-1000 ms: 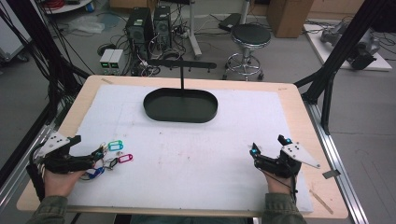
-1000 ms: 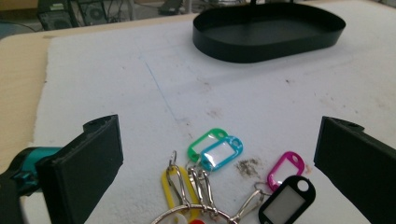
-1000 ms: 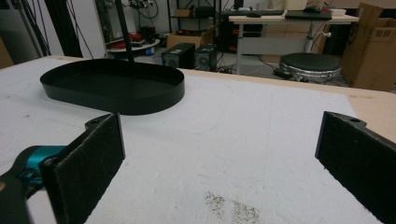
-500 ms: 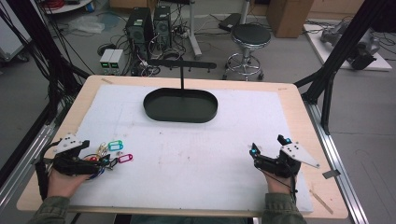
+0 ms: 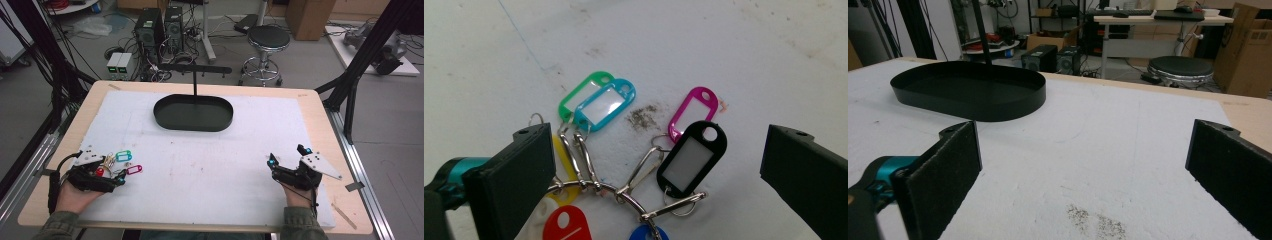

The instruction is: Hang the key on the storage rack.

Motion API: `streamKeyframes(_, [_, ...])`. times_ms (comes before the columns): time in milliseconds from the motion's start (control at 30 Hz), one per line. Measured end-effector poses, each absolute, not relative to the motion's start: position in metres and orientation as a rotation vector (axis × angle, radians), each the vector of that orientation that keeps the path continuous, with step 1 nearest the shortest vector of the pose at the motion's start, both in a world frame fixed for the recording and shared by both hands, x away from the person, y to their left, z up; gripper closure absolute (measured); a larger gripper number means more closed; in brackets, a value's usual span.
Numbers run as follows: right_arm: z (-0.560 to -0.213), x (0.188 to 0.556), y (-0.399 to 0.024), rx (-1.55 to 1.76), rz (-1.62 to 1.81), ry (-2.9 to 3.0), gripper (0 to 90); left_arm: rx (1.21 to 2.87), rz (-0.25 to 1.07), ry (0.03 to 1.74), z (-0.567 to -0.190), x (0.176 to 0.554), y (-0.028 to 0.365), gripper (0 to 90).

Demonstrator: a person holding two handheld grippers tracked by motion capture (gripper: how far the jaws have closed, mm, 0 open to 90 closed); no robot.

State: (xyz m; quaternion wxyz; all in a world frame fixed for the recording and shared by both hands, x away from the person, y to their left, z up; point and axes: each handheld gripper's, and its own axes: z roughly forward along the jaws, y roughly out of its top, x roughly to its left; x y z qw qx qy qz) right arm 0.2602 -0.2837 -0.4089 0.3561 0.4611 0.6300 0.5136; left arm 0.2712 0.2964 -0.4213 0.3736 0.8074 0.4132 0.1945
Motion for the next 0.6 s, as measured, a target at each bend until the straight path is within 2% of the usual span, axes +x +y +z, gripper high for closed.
streamKeyframes(400, [-0.409,0.261,-0.284,1.192,1.319,1.625,0.3,2.203,0.449,1.062,-0.431,0.276,0.285,1.9])
streamKeyframes(500, [-0.409,0.261,-0.284,1.195,1.319,1.625,0.3,2.198,0.455,1.063,-0.431,0.275,0.286,6.9])
streamKeyframes(600, [-0.409,0.261,-0.284,1.192,1.318,1.625,0.4,2.202,0.457,1.055,-0.431,0.275,0.285,16.6])
